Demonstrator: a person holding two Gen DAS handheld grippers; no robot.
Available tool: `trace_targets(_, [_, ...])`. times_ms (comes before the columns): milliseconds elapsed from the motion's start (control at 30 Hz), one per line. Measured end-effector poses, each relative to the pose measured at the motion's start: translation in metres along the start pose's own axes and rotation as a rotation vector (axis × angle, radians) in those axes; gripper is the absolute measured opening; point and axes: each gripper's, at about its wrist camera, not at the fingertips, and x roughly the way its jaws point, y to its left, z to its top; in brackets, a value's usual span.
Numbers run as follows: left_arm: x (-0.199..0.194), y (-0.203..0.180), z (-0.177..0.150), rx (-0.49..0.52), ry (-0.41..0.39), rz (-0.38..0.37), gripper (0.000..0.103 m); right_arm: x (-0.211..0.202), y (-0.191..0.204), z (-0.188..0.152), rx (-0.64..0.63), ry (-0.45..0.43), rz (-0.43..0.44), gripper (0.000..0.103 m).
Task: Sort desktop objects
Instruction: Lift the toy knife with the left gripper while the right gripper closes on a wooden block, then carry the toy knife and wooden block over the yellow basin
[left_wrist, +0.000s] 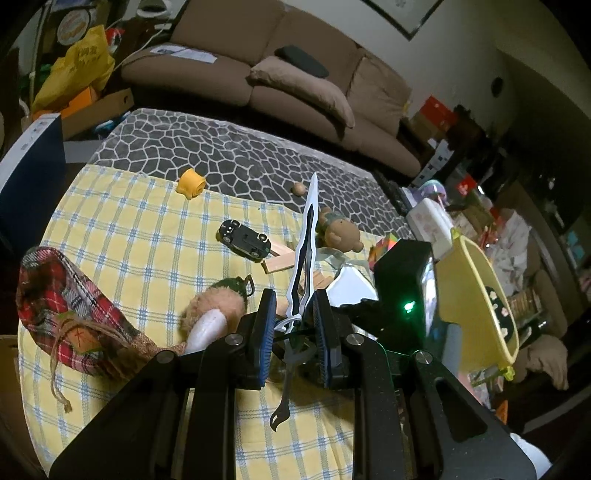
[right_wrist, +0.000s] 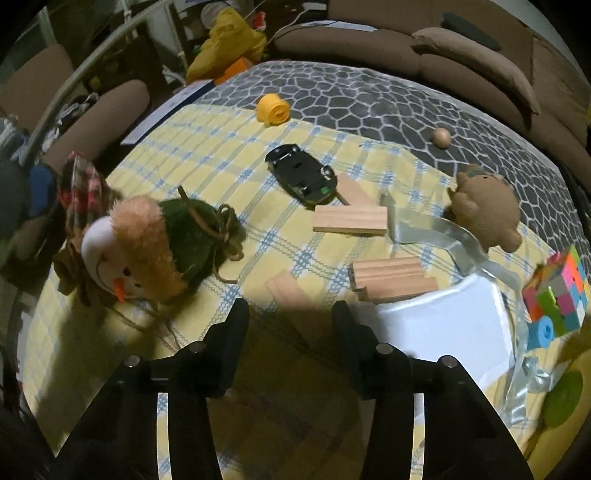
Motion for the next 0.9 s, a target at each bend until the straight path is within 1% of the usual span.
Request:
trace_targets(133, [0.000,0.003,0.000,-0.011,0.001,-0.007,0.019,0.006,-0.003,-0.002,0.000,0.016,0.003,0.048])
trace_targets(167, [0.000,0.004,0.000,-0.013,0.001,-0.009,0.019,0.006,-0.005,-0.004,0.010,0.018,0.011,0.045])
trace_targets(200, [-0.001,0.004,0.000,-0.016,0.000,-0.012,0.019,0.005,-0.006,-0.004,0.016,0.010,0.015,0.039])
trace_targets(233, [-0.001,0.004,0.001,-0.018,-0.001,-0.016,0.019,0.004,-0.006,-0.004,0.019,0.011,0.014,0.035])
trace_targets(300, [-0.001,0.003,0.001,-0.022,-0.002,-0.023,0.019,0.003,-0.008,-0.004,0.028,0.009,0.008,0.022])
trace_targets(400, [-0.001,0.002,0.001,-0.020,-0.003,-0.026,0.019,0.002,-0.011,-0.005,0.047,0.006,0.021,0.015])
trace_targets(600, [-0.001,0.001,0.001,-0.026,-0.005,-0.031,0.019,-0.010,-0.009,-0.004,0.068,-0.021,0.044,0.015])
trace_targets(733, [0.000,-0.002,0.001,-0.026,-0.003,-0.041,0.019,-0.026,-0.009,-0.005,0.077,-0.050,0.046,0.015])
trace_targets(900, [-0.001,-0.010,0.000,-0.016,-0.004,-0.054,0.019,-0.049,-0.019,-0.006,0.124,-0.084,0.051,0.015])
